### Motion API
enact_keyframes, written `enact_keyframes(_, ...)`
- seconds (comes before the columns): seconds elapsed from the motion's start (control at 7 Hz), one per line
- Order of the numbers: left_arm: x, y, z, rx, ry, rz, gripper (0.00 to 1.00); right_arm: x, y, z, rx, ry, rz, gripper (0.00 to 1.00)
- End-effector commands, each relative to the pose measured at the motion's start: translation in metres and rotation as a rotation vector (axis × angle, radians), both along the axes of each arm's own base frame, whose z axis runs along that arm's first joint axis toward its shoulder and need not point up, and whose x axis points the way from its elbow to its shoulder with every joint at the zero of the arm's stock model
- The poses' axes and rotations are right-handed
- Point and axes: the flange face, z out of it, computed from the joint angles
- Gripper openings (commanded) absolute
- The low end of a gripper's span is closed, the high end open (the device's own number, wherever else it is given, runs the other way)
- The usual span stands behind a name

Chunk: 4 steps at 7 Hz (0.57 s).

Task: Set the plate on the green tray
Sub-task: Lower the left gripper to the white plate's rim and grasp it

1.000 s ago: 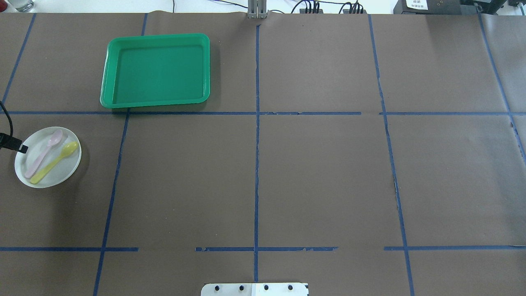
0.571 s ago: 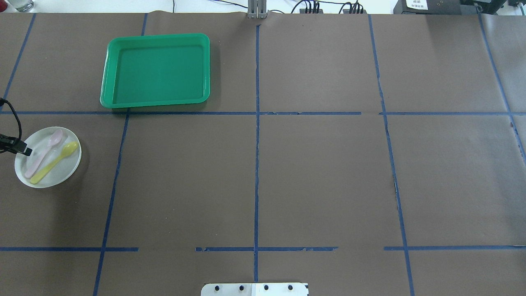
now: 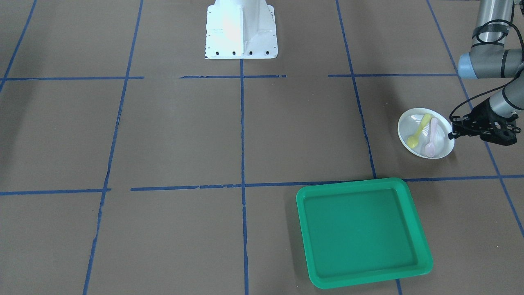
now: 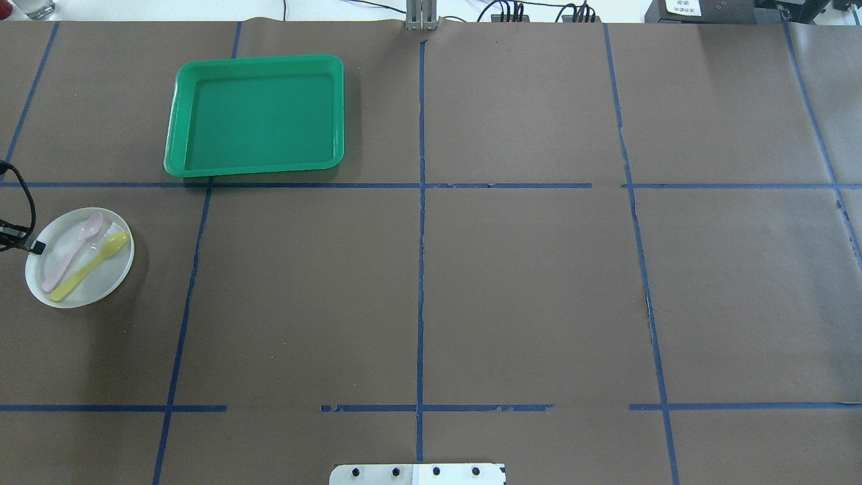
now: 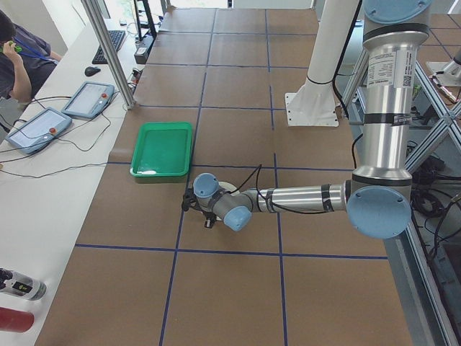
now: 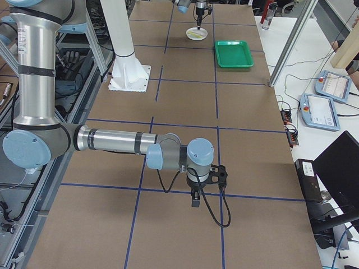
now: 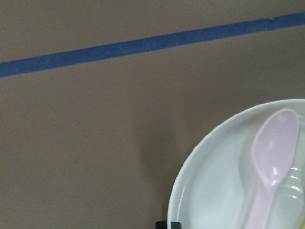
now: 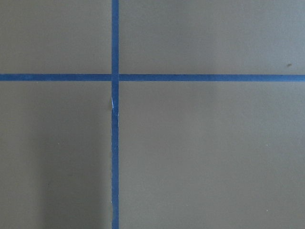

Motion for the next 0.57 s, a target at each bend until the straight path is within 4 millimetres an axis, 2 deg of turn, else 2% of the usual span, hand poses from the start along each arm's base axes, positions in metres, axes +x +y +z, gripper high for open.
enact_keyframes(0.0,-0.033,-0.001,-0.021,-0.062,0.142,0.02,0.0,0.0,0.0,0.0,0.001,0.0,0.0,1.0)
enact_keyframes(0.29,-0.047,0.012,-0.04,-0.118,0.251,0.058,0.0,0.0,0.0,0.0,-0.001,0.0,0.0,1.0)
enact_keyframes(0.43,-0.054,0.008,-0.054,-0.114,0.254,0.043,0.0,0.0,0.0,0.0,-0.001,0.0,0.0,1.0)
